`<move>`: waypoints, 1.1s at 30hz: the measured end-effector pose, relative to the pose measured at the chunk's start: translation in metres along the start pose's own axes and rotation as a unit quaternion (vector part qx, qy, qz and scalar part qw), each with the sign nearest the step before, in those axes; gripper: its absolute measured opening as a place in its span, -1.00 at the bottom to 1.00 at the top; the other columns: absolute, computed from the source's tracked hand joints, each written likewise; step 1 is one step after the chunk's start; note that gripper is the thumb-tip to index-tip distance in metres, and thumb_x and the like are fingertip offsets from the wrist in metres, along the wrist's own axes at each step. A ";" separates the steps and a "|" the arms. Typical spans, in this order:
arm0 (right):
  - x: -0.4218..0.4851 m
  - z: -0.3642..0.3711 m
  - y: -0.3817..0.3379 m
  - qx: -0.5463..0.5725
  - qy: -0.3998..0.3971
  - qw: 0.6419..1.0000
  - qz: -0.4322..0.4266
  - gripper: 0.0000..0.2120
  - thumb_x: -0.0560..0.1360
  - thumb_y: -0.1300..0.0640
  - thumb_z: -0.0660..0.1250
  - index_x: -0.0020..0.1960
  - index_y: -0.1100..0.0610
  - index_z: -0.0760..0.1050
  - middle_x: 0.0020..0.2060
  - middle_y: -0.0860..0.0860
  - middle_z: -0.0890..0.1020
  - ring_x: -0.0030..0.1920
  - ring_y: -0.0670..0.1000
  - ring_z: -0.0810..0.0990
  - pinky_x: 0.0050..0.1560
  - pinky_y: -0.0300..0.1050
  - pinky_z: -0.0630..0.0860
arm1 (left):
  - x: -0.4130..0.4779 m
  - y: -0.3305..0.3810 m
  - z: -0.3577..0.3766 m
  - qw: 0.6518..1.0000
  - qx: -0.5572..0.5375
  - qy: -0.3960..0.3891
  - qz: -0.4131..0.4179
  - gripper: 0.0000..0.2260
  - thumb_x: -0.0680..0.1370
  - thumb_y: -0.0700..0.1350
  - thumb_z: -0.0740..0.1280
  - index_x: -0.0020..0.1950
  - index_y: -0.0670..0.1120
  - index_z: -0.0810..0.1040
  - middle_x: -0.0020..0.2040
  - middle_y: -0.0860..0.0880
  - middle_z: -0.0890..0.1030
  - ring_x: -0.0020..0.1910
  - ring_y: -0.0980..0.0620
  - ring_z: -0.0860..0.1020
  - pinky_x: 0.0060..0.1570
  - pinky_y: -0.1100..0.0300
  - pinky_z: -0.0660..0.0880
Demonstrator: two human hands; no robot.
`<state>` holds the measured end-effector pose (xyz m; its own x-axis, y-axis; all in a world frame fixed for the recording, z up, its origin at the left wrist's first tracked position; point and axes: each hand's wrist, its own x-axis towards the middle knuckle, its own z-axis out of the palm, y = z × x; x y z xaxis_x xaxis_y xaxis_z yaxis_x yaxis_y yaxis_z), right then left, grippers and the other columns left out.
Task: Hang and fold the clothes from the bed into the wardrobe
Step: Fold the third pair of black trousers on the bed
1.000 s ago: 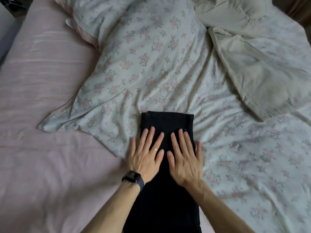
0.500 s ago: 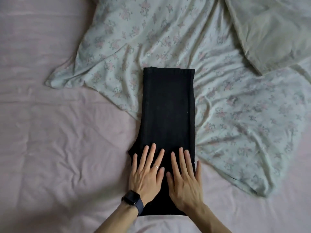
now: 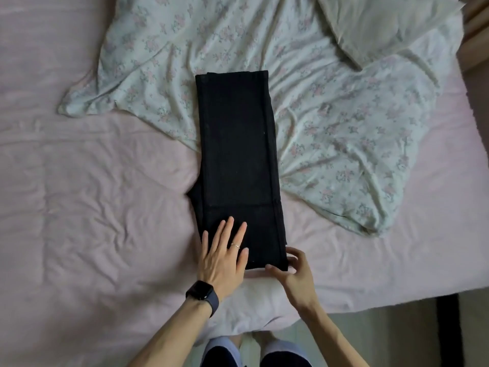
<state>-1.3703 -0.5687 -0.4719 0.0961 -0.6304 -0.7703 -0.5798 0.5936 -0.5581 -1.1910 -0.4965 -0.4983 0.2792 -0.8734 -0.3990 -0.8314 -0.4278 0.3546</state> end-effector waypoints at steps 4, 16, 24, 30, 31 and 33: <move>0.000 0.008 0.005 -0.143 -0.033 0.989 -0.016 -0.58 0.42 -0.20 0.47 0.20 -0.11 0.47 0.09 -0.06 0.52 0.24 0.02 0.46 0.32 0.07 0.41 | -0.022 0.000 0.015 0.999 0.007 -0.044 -0.012 -0.48 0.63 0.21 -0.06 0.61 0.21 0.05 0.65 0.03 -0.03 0.62 -0.02 -0.06 0.51 -0.21 -0.03; 0.016 -0.002 0.034 -0.218 0.047 0.972 -0.068 -0.80 0.59 -0.06 0.30 0.13 0.01 0.53 -0.03 -0.02 0.63 0.21 0.09 0.45 0.27 0.10 0.37 | -0.012 -0.002 0.027 0.989 0.067 -0.110 -0.073 -0.52 0.69 0.16 -0.15 0.52 0.36 -0.35 0.55 0.21 -0.39 0.57 0.12 -0.32 0.51 -0.26 -0.22; 0.018 0.053 0.004 -0.354 0.126 0.828 -0.416 -0.54 0.66 0.06 0.06 0.53 0.14 0.32 0.55 0.04 0.30 0.58 0.03 0.17 0.52 0.07 0.18 | -0.004 0.026 0.041 0.993 0.042 0.058 -0.096 -0.43 0.67 0.06 0.05 0.61 0.12 -0.17 0.63 0.07 -0.17 0.60 0.07 -0.21 0.52 -0.09 -0.23; 0.081 0.036 0.037 -0.511 0.144 0.767 -0.361 -0.45 0.69 -0.11 -0.02 0.64 0.02 0.07 0.62 0.00 0.09 0.62 -0.01 0.03 0.57 0.24 -0.03 | -0.012 -0.037 0.071 0.990 0.090 0.084 -0.067 -0.48 0.67 0.12 -0.06 0.64 0.14 -0.07 0.64 0.10 -0.06 0.61 0.10 -0.07 0.53 -0.17 -0.02; 0.084 0.029 0.043 -0.510 0.156 0.771 -0.348 -0.44 0.68 -0.12 -0.04 0.64 0.02 0.05 0.62 0.01 0.07 0.62 0.01 0.01 0.56 0.27 -0.02 | -0.015 -0.046 0.072 0.989 0.102 0.086 -0.066 -0.47 0.67 0.12 -0.06 0.64 0.14 -0.07 0.64 0.11 -0.05 0.61 0.09 -0.06 0.53 -0.18 -0.01; 0.080 0.019 0.048 -0.505 0.174 0.783 -0.318 -0.42 0.68 -0.12 -0.07 0.64 0.05 0.01 0.63 0.05 0.03 0.62 0.05 -0.03 0.54 0.33 -0.02 | -0.020 -0.053 0.068 0.987 0.115 0.088 -0.065 -0.47 0.67 0.10 -0.02 0.64 0.10 -0.04 0.64 0.09 -0.02 0.61 0.04 -0.02 0.52 -0.21 0.01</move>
<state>-1.3756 -0.5812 -0.5665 0.5008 -0.8403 -0.2077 -0.8655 -0.4837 -0.1303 -1.1852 -0.4401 -0.5663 0.4537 -0.8499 -0.2682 -0.8641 -0.4931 0.1007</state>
